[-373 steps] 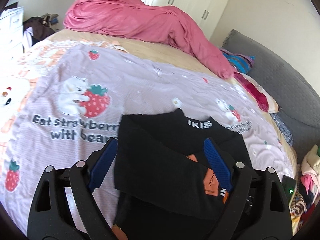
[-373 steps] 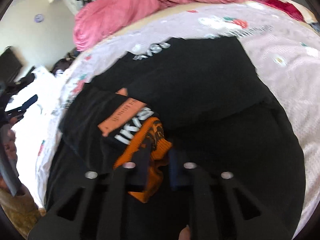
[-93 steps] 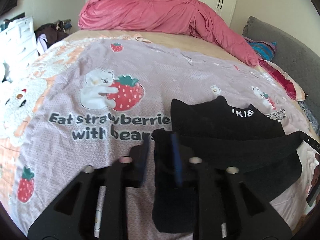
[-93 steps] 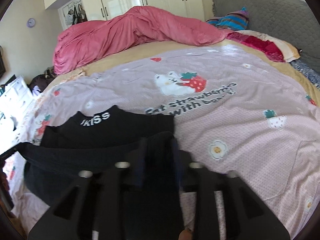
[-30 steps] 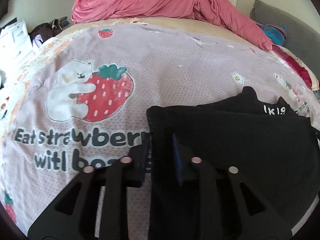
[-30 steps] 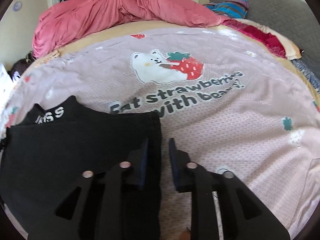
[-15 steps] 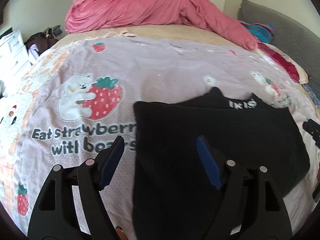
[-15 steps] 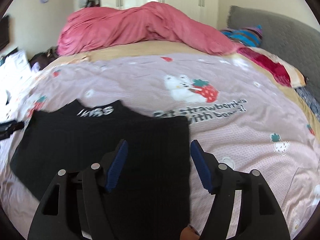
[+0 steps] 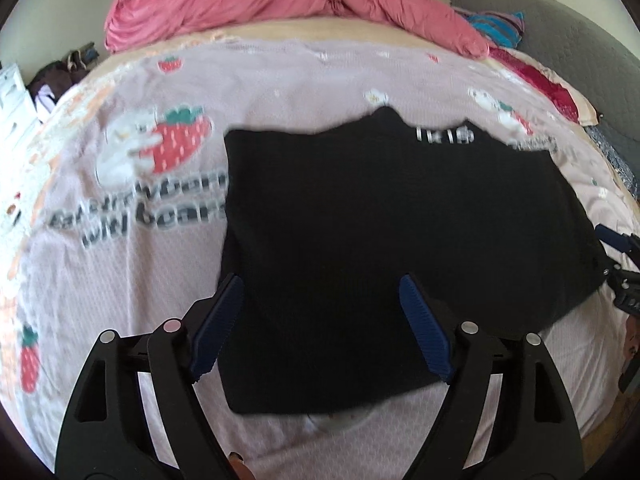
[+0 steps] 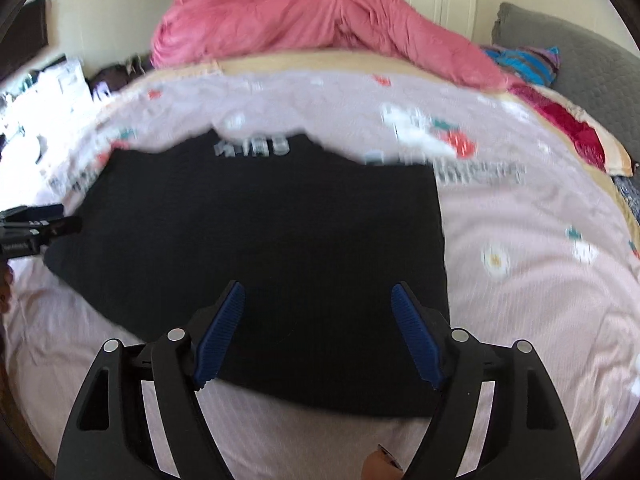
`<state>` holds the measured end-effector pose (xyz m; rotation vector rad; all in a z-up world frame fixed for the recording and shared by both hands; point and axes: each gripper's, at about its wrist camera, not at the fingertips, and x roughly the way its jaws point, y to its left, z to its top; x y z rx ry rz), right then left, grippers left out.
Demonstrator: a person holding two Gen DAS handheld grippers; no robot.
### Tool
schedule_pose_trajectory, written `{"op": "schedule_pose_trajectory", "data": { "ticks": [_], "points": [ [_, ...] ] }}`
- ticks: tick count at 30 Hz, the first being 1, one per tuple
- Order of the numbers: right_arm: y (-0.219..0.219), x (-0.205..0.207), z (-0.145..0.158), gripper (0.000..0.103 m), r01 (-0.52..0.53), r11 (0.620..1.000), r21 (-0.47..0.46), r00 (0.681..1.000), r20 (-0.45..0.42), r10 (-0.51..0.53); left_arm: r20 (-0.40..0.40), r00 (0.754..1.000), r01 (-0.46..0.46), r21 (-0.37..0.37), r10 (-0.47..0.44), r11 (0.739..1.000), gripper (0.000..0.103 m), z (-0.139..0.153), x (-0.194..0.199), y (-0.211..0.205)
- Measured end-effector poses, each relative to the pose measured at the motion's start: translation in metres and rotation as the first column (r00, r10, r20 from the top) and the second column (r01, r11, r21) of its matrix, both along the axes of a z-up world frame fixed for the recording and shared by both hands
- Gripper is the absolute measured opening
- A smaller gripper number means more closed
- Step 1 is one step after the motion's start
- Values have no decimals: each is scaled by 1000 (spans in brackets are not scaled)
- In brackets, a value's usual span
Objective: Fold small clothes
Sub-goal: 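Withdraw both open grippers from the folded black shirt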
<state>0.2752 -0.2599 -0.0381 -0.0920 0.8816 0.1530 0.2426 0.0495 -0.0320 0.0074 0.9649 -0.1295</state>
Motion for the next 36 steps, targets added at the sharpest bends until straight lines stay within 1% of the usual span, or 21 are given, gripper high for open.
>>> {"op": "schedule_pose_trajectory", "data": {
  "ticks": [1,3,6,8,15,16,18,21,23,25,27,30,33,36],
  "points": [
    [-1,-3,-7,76,13,1000,-10,999,-31,-13,-6,1000,1,1,-1,1000,73,-3,-3,0],
    [-5,-11,-13,81,29,1000,-2,998,-48,-29,-10,1000,0,8,0,1000,76,-7,-10,0],
    [-16,-20,-18,81,54,997,49,996,-75,-50,-13,1000,-13,-13,13,1000,76,-8,-18,5],
    [-20,-26,-20,81,67,996,64,995,-81,-61,-18,1000,-21,-33,21,999,76,-9,-22,8],
    [-20,-40,-16,81,66,995,75,997,-53,-62,-27,999,-37,-43,36,998,79,-10,-38,17],
    [-20,-41,-15,82,67,994,81,997,-49,-63,-27,999,-41,-45,40,998,79,-9,-40,19],
    [-21,-44,-13,88,66,992,109,997,-40,-62,-27,998,-53,-53,51,997,79,-9,-44,25],
    [-20,-50,-9,89,65,987,147,998,-24,-62,-23,997,-69,-52,68,996,79,-7,-51,32],
    [-18,-53,-5,89,57,986,154,998,-5,-57,-23,997,-77,-57,76,995,82,-7,-53,36],
    [-15,-55,-1,92,46,985,163,999,19,-50,-24,996,-83,-61,82,995,86,-6,-57,39],
    [-12,-59,2,95,38,984,172,998,42,-45,-20,996,-89,-56,88,994,88,-4,-61,43],
    [-7,-63,5,96,23,984,176,997,66,-35,-17,995,-95,-66,94,993,93,-2,-66,48],
    [0,-67,7,97,-8,982,189,997,78,-7,-9,994,-106,-93,105,990,93,3,-72,56],
    [8,-70,8,97,-27,984,179,996,85,11,0,993,-119,-103,119,988,94,7,-77,63]
  ]
}}
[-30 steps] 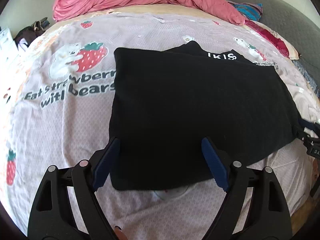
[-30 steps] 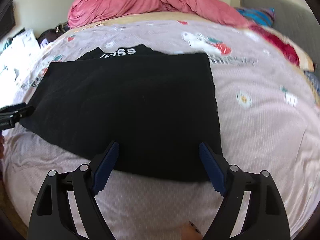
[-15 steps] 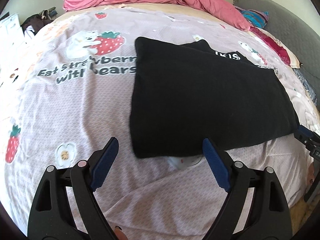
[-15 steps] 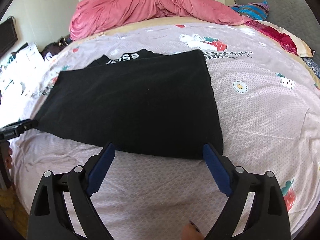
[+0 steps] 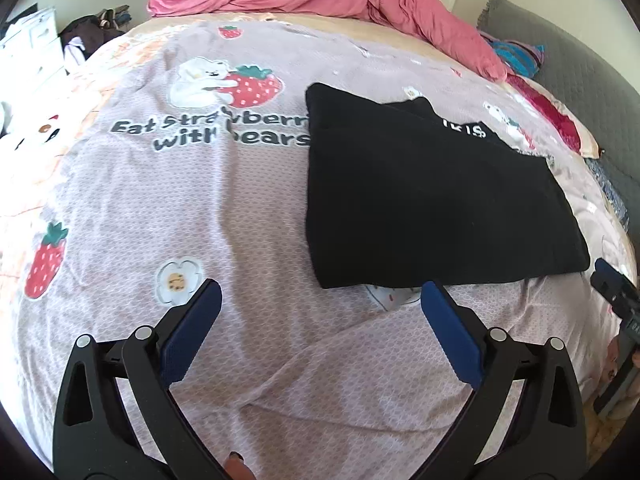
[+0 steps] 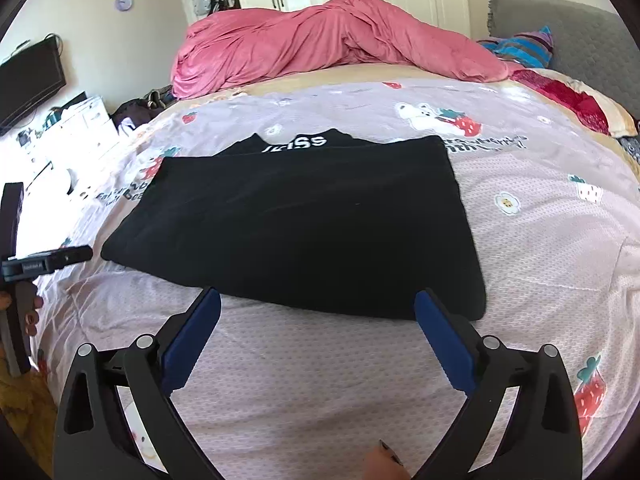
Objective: Fold small clothes
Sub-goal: 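Withdraw both open grippers from the folded black shirt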
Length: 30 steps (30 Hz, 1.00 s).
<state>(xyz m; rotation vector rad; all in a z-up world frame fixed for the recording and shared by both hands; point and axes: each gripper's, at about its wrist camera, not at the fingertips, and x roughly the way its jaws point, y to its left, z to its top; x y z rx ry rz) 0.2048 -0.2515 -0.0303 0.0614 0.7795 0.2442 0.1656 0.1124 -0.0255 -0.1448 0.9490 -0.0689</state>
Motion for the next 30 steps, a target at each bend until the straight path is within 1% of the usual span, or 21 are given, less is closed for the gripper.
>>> {"op": "schedule_pose_trajectory", "data": {
  "ticks": [6,13,15,19,21,27,30],
  "points": [
    [25,-5,0,98,-47,998,-44,999,17,48,10,999,-36,-5,36,999,94,4,-5,17],
    [63,-11,3,98,-126,989,-78,991,30,128,39,996,-82,34,80,996,94,13,-7,31],
    [73,-12,5,98,-144,986,-86,988,36,148,44,995,-92,32,91,995,94,16,-6,36],
    [91,-16,8,98,-168,975,-143,983,49,177,52,992,-117,27,116,993,94,20,-6,45],
    [96,-16,9,98,-175,972,-156,981,53,185,54,990,-129,22,128,991,94,21,-6,50],
    [120,-12,13,98,-214,962,-171,973,52,225,56,984,-170,33,168,985,94,22,-1,61],
    [139,-6,12,98,-238,954,-183,966,52,251,53,980,-192,48,190,980,94,21,2,64]
  ]
}}
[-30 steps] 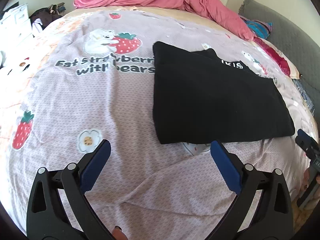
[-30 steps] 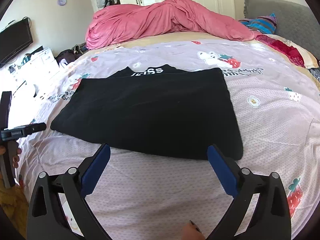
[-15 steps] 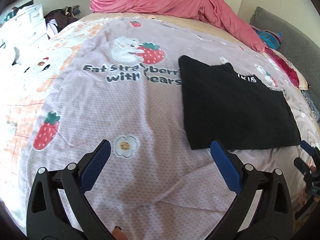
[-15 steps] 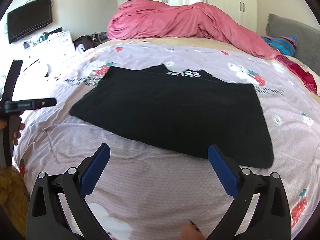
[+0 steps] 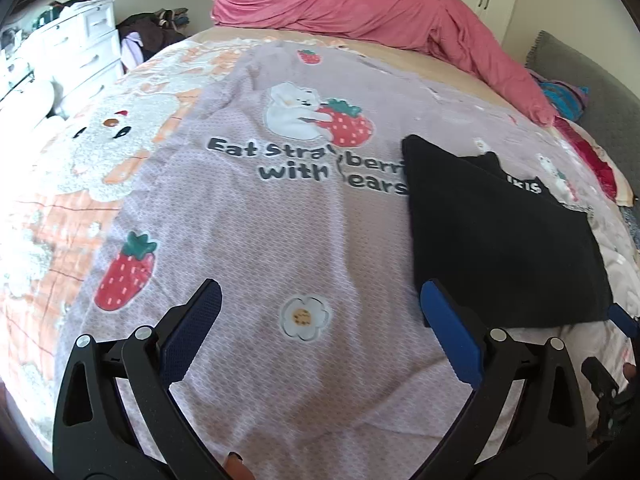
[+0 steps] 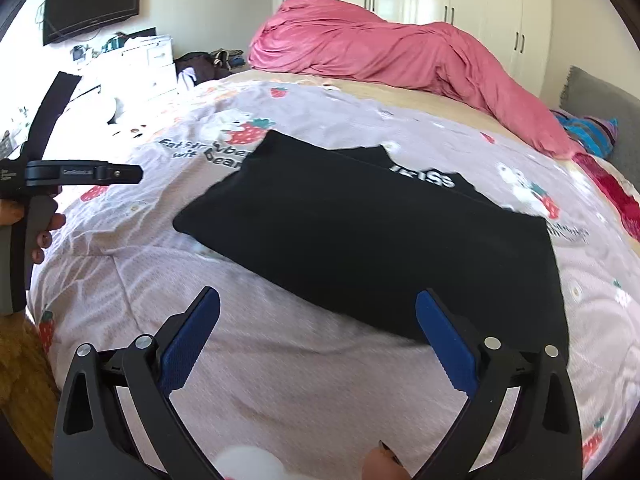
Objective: Fold small clothes
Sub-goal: 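Withdraw both open grippers from the folded black shirt, then move the right gripper to the folded shirt's edge and grasp it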
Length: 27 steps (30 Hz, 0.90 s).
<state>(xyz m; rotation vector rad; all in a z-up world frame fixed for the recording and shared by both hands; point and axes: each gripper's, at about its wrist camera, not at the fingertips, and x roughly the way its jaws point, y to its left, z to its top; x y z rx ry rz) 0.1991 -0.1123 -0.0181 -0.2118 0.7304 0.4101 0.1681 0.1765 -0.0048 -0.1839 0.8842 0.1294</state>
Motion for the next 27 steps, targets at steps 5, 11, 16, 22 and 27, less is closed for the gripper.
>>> {"op": "schedule_pose_trajectory", "data": {
  "ticks": [5,11,16,22,27],
  "points": [
    [28,10,-7,98,-33,999,-37,999,-7,33,-4,1000,-26,4,26,1000,94,-1,6,6],
    [52,19,-19,98,-63,994,-89,998,-15,61,-6,999,-41,-6,40,999,94,-1,14,9],
    [64,27,-29,98,-70,988,-135,998,-17,68,-10,999,-54,-30,53,998,94,-2,22,12],
    [75,37,-38,98,-82,980,-179,997,-15,80,-19,998,-59,-62,58,996,94,-4,38,9],
    [85,48,-45,98,-80,975,-208,997,-22,78,-35,998,-54,-67,52,996,94,-11,50,5]
  ]
}}
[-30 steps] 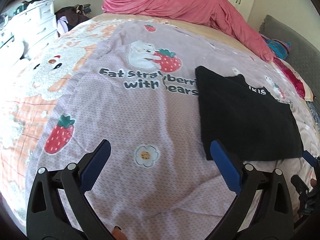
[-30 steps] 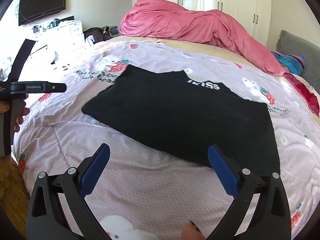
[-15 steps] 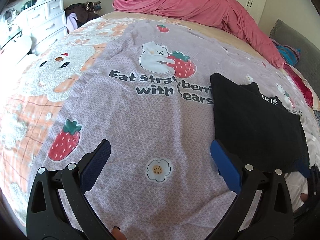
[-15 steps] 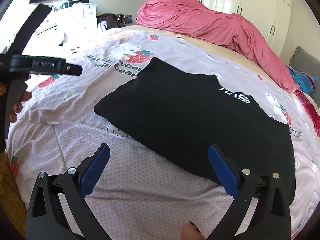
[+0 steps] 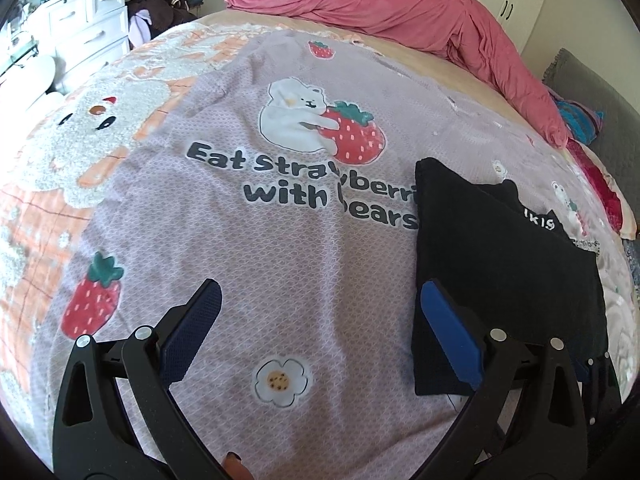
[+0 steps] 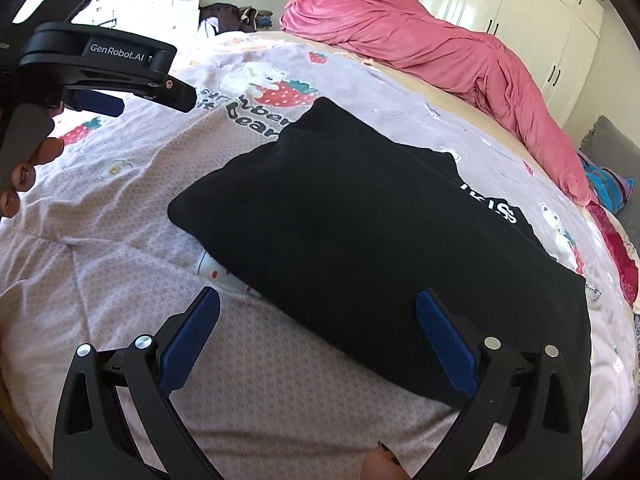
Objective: Fold small clothes
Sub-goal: 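Move the right gripper to the folded shirt's edge and grasp it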
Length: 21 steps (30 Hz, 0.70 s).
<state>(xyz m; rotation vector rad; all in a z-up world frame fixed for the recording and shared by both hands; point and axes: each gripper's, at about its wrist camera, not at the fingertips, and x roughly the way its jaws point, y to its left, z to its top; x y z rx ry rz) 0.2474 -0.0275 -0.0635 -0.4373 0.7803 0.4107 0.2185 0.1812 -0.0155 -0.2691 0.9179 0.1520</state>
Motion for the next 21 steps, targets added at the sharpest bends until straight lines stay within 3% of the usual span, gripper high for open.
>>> {"op": "schedule_pose_trajectory", "data": {
  "ticks": [16,21],
  "points": [
    [41,38,-19,99,17,982,-186,997,74,-4,-38,999,12,-31,-13,999,94,-11,29,0],
    [46,43,-17,98,24,975,-220,990,141,7,-48,999,9,-41,-11,999,94,-14,34,0]
  ]
}}
